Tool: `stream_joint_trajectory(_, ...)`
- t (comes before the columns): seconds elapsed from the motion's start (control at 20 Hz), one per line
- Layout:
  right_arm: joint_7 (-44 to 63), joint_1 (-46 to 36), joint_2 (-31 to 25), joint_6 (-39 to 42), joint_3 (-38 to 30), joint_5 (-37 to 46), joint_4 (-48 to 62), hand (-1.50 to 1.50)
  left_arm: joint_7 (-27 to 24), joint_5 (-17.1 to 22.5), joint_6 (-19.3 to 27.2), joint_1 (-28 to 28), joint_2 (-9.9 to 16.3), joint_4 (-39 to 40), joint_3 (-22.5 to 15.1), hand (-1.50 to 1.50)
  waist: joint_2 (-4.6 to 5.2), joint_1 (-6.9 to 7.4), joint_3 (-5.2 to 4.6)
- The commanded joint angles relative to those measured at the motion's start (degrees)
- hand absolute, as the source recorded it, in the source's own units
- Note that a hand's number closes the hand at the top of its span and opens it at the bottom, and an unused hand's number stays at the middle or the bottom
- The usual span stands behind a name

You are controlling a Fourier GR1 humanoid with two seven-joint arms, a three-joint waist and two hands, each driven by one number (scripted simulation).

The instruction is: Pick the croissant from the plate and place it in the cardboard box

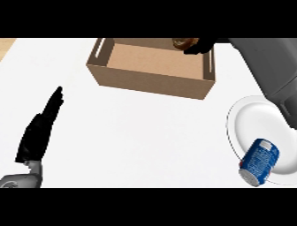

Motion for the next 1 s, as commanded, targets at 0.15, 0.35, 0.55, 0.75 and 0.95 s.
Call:
stream_joint_trajectory(0.15, 3.39, -2.77, 7.10, -4.31, 2.38, 4.06, 5.86, 1.50, -0.39, -0.44, 0.09, -1.48, -0.87, 1.23, -0.57, 0.00, 0.47, 0.38, -0.04)
stream_joint_trajectory(0.35, 6.49, -0.38, 10.23, -6.18, 2.10, 4.37, 9.27, -1.50, -2.63, 1.06, -1.37, 0.98, 0.80, 1.58, 1.32, 0.00, 0.37, 0.24, -0.06)
stream_joint_trajectory(0.55, 8.38, -1.69, 13.07, -8.09, 0.09, 2.92, 10.22, -1.50, -2.04, -1.76, 1.31, 0.44, -1.86, 1.74, -1.11, 0.00, 0.49, 0.35, -0.03)
stream_joint_trajectory(0.75, 5.74, -0.58, 12.02, -6.95, -2.69, 0.43, 10.95, -1.50, -1.73, -0.23, -0.69, 0.17, -0.56, 1.04, -0.28, 0.00, 0.81, 1.01, 0.00)
stream_joint_trajectory(0.95, 6.74, -0.09, 10.50, -6.90, -10.78, -7.43, 10.98, -1.50, 0.11, 0.13, -0.69, -1.55, 0.37, 0.05, 1.02, 0.00, 0.62, 0.24, 0.07)
